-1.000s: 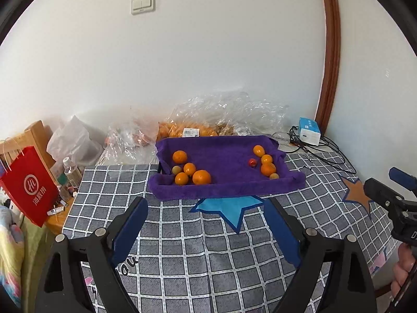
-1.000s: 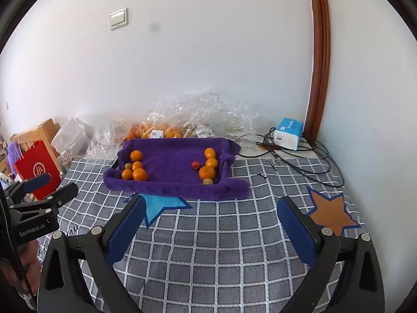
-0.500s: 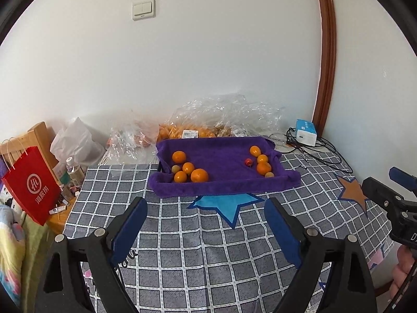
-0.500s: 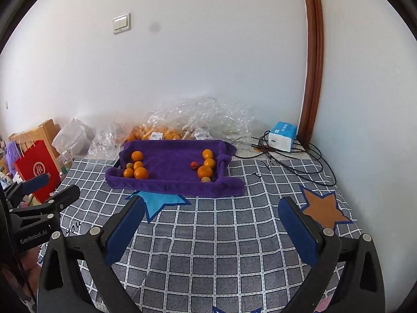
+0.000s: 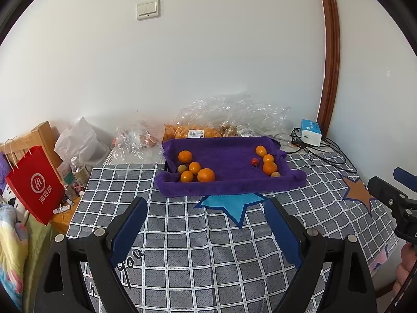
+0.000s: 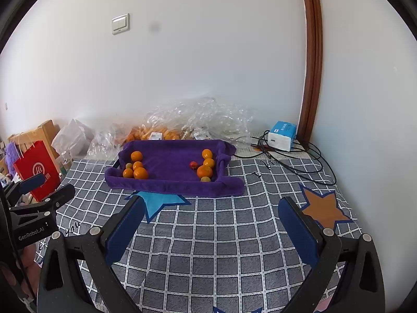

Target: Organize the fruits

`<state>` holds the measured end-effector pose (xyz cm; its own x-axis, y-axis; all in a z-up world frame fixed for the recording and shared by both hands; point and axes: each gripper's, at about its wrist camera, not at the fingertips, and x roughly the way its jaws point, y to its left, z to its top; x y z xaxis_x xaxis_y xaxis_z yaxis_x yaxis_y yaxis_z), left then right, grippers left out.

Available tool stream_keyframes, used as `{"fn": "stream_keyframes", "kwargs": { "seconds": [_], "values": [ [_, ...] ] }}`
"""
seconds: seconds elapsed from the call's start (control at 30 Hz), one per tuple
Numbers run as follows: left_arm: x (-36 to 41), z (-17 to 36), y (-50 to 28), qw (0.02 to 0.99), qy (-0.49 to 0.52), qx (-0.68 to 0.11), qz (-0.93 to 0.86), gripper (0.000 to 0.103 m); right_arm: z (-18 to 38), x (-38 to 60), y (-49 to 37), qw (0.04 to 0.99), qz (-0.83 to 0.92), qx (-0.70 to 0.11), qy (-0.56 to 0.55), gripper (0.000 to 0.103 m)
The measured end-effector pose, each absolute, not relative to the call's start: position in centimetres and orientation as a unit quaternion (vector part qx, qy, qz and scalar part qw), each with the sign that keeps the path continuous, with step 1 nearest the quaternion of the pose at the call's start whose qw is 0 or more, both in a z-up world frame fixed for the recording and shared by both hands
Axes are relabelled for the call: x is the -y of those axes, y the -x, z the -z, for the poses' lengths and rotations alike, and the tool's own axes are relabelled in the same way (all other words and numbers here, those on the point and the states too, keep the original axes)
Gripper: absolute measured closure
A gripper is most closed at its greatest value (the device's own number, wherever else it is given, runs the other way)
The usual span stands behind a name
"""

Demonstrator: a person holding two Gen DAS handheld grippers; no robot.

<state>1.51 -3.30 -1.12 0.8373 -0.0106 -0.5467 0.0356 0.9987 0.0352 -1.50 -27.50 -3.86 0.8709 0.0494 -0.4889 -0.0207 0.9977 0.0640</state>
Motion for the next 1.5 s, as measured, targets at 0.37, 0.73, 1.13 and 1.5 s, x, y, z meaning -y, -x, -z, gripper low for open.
{"fn": "stream_keyframes", "kwargs": {
  "seconds": [0.37,0.73,1.13,1.5],
  "values": [
    [3.3,0.88,-1.45,0.959,-0.022,-0.281,0.013,0.012,3.58,27.12,1.65,0.968,-0.021,-0.25,-0.022,0.002],
    [3.25,0.65,-1.31,0.96,-0.019,-0.279,0.011,0.012,3.26,26.96,1.72,0.969,-0.02,-0.247,-0.022,0.002],
    [2.74,0.46,-1.26,0.961,-0.015,-0.277,0.009,0.012,3.14,26.83,1.66,0.969,-0.022,-0.246,-0.021,0.002],
    [2.63,0.33,-1.53,0.961,-0.012,-0.278,0.008,0.012,3.22,26.77,1.4,0.968,-0.023,-0.249,-0.021,0.002]
  ]
}}
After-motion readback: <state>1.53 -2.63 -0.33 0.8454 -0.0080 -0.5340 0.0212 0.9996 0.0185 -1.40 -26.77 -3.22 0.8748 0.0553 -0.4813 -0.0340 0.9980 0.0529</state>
